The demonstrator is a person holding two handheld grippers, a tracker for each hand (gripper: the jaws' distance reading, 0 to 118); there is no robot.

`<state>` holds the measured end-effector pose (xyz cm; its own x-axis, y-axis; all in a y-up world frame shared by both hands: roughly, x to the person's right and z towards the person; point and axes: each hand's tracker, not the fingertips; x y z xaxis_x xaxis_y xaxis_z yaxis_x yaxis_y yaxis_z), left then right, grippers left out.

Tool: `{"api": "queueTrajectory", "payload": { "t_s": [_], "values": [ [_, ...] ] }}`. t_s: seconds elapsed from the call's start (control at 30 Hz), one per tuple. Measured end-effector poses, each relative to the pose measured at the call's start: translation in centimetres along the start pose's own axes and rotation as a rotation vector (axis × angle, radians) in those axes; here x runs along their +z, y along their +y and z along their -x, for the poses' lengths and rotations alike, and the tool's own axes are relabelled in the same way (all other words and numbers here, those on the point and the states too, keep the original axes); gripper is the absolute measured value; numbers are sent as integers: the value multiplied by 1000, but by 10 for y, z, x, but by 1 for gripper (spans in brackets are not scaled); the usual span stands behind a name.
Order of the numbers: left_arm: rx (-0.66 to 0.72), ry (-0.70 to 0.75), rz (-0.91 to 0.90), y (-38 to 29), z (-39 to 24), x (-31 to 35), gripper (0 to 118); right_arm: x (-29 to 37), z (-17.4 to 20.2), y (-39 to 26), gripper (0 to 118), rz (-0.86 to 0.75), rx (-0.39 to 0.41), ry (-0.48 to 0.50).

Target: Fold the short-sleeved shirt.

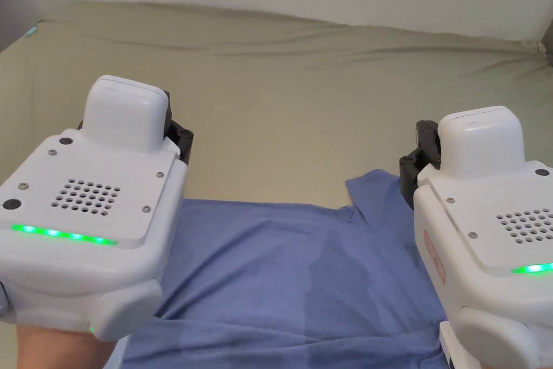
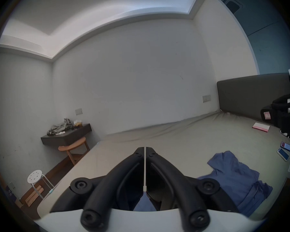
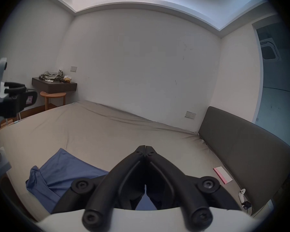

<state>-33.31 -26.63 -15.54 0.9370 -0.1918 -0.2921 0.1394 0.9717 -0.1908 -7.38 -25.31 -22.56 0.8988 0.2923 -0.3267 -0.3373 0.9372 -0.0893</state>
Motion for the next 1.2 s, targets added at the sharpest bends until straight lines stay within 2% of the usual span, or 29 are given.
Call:
{"api": "queueTrajectory", "payload": {
  "t_s": [0.1,0.23,0.27,0.3,0.33,0.37,0.4,0.43,0.57,0.67,0.7,0.77,0.83,0.87,0.93,0.97,1.0,1.03,1.07,1.2],
  "values": [
    [40,-46,139,-29,5,-32,1,-16,-2,-10,0,40,-8,6],
    [149,-126,411,-99,30,-96,1,-36,-11,-30,0,107,-15,-6],
    [131,-137,468,-122,40,-116,2,-42,-15,-36,0,126,-20,-11],
    [114,-147,508,-137,46,-129,14,-44,-18,-39,0,139,-25,-14],
    [58,-114,565,-155,52,-147,37,-49,-22,-45,0,156,-25,-20],
    [19,-51,592,-170,58,-163,69,-54,-25,-50,0,175,-21,-31],
    [4,-29,624,-182,64,-178,109,-59,-28,-54,0,189,-18,-41],
    [22,-27,662,-195,72,-194,118,-63,-31,-60,0,203,-15,-48],
    [194,17,744,-222,94,-243,117,-77,-41,-73,0,252,-18,-61],
    [204,73,765,-238,101,-275,117,-84,-47,-80,0,283,-12,-73],
    [197,63,766,-242,101,-282,112,-85,-48,-81,0,289,-10,-75],
    [197,61,800,-250,98,-291,88,-88,-52,-83,0,303,-16,-77],
    [247,3,829,-256,92,-294,83,-90,-56,-86,0,317,-30,-76],
    [220,55,799,-251,95,-290,78,-91,-57,-87,0,320,-33,-76],
    [210,17,810,-244,92,-288,75,-94,-59,-88,0,324,-39,-78],
    [188,-11,797,-239,88,-286,58,-96,-60,-89,0,328,-40,-76],
    [146,-31,795,-234,81,-282,18,-98,-61,-89,0,331,-40,-76],
    [124,-71,789,-232,76,-278,1,-102,-63,-89,0,334,-42,-77],
    [78,-26,775,-227,71,-274,1,-107,-66,-90,0,341,-49,-76],
    [45,-4,668,-200,66,-250,1,-128,-78,-93,0,397,-63,-50]
  ]
}}
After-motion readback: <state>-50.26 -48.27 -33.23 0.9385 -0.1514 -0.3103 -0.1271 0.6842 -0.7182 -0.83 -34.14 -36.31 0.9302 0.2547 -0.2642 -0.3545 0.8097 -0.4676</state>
